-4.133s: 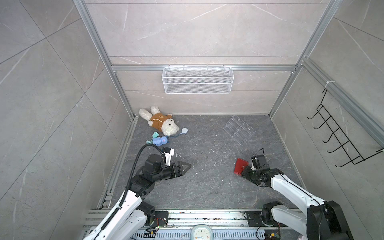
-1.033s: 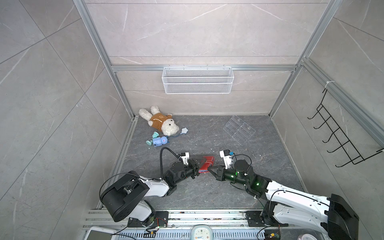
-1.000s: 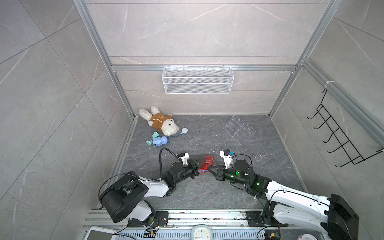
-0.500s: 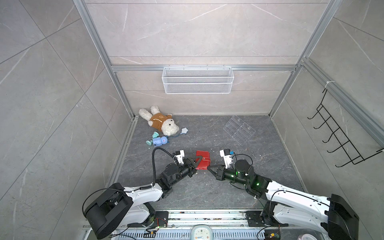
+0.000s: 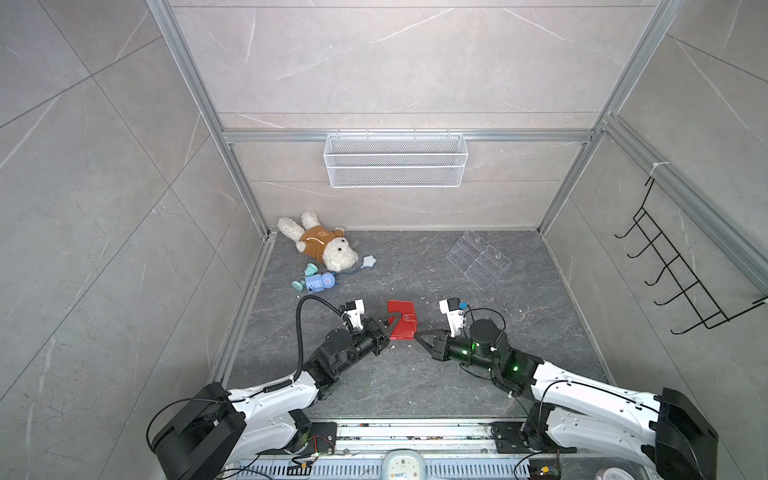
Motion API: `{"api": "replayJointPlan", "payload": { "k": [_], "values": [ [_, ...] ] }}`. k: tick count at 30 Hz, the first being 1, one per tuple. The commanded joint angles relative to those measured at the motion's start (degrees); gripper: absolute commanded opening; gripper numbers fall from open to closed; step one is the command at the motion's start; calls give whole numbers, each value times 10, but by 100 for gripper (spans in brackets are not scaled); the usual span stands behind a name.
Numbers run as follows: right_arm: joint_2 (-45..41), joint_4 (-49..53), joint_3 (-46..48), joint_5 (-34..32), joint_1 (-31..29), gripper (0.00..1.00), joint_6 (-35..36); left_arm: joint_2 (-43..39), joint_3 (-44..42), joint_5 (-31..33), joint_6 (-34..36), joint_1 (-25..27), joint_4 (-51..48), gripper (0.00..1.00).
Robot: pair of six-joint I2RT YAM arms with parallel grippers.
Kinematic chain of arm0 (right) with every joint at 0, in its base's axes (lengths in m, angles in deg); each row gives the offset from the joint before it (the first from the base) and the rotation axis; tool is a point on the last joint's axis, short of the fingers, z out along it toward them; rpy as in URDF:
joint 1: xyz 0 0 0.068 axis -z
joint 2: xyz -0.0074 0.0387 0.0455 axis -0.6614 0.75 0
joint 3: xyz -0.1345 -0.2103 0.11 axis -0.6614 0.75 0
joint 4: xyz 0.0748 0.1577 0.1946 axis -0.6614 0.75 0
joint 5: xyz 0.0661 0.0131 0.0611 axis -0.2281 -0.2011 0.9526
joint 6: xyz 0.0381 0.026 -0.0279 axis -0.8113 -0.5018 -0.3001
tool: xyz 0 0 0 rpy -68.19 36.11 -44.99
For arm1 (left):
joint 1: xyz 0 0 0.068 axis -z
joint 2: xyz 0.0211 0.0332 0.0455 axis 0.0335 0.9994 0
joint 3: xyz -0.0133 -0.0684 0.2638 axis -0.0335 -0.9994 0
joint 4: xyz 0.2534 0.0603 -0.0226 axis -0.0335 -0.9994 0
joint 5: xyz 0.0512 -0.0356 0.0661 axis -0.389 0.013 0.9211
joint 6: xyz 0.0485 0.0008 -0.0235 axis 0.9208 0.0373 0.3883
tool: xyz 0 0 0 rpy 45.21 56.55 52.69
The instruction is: Take the credit cards out of the card holder
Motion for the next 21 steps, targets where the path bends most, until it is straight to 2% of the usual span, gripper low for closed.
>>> {"api": "replayJointPlan", "payload": {
  "k": [1, 5, 11, 12, 14, 15, 18, 20, 21],
  "values": [
    [9, -17, -10, 5, -2, 0, -2, -32, 1, 13, 32, 3, -14, 33],
    [18, -29, -10, 12, -2, 0, -2, -49, 1, 17, 40, 3, -40, 26],
    [29, -37, -9, 18, -2, 0, 2, -69, 3, 22, 62, 3, -78, 3],
    [27, -32, -10, 17, -2, 4, 4, -73, 3, 24, 69, 3, -87, 0],
    [10, 7, -16, -4, -2, 27, 15, -89, 6, 34, 91, 2, -128, 0],
    [-3, 37, -20, -20, -2, 35, 18, -99, 10, 40, 103, 2, -160, 0],
    [-40, 180, -54, -101, -2, 65, 33, -123, 29, 56, 160, 2, -237, 0],
    [-51, 260, -80, -145, -3, 78, 37, -136, 47, 65, 206, 4, -291, 0],
    [-51, 290, -93, -157, -2, 81, 40, -141, 52, 70, 220, 4, -308, 0]
  ]
}}
